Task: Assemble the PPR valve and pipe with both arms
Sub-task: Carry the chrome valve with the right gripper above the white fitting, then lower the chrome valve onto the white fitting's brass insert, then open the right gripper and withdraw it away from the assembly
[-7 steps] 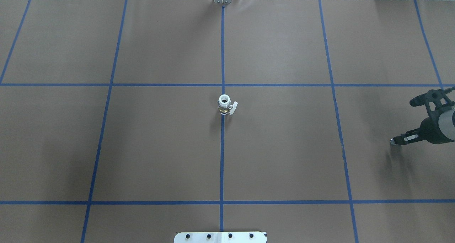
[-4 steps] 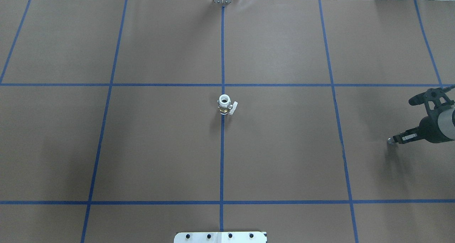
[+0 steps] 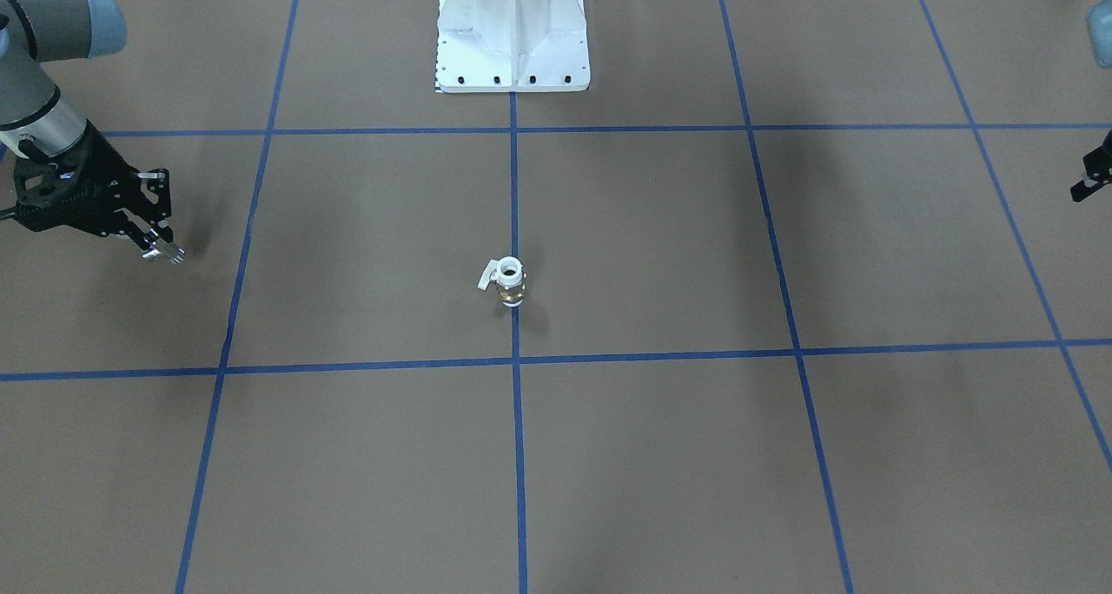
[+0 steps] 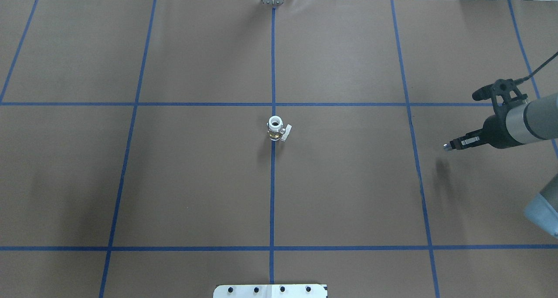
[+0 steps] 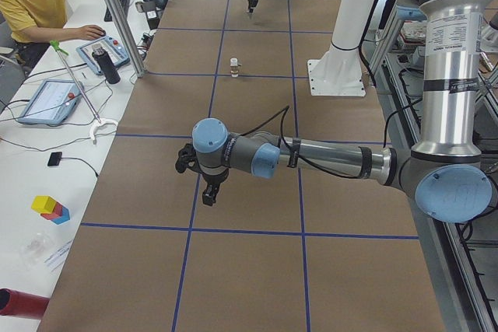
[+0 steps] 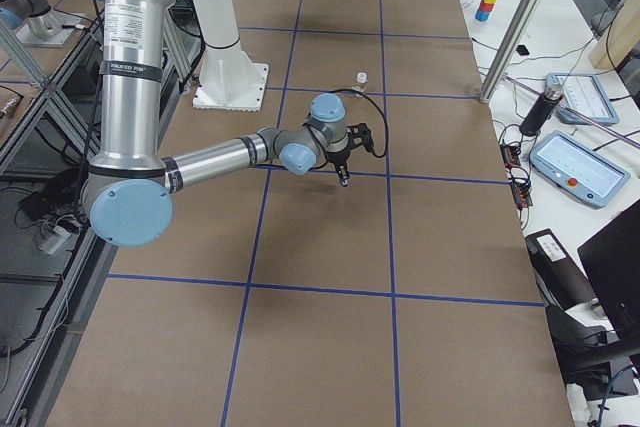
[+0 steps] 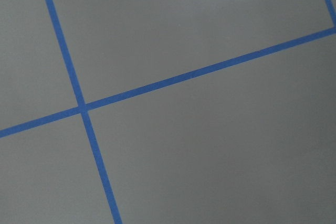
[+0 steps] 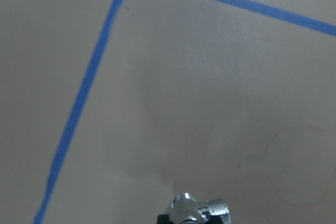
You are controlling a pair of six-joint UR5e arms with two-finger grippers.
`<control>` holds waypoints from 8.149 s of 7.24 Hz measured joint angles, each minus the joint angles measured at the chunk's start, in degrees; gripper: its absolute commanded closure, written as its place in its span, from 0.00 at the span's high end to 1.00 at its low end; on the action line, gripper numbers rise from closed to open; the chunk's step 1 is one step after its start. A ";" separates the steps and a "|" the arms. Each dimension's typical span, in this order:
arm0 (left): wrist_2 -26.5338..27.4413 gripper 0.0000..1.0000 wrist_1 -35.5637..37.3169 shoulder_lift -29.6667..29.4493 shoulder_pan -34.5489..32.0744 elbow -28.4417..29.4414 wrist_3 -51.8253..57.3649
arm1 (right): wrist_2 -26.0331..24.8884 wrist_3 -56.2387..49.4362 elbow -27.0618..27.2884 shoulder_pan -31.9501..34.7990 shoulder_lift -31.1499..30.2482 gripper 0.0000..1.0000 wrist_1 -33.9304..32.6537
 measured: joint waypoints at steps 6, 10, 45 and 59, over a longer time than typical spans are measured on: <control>9.27 1.00 -3.14 9.45 -5.39 0.93 2.95 | -0.48 12.62 -0.17 -2.92 31.99 0.00 -31.16; 8.95 1.00 -5.89 10.93 -5.55 0.12 1.49 | -5.73 22.38 -10.99 -8.59 48.76 0.00 -38.06; 8.81 1.00 -5.86 10.75 -5.30 -0.04 1.40 | -12.13 24.58 -18.23 -14.13 54.83 0.99 -42.73; 5.69 1.00 10.31 11.15 -4.82 -11.01 0.80 | 8.29 -47.48 -14.06 35.07 0.80 0.99 -23.70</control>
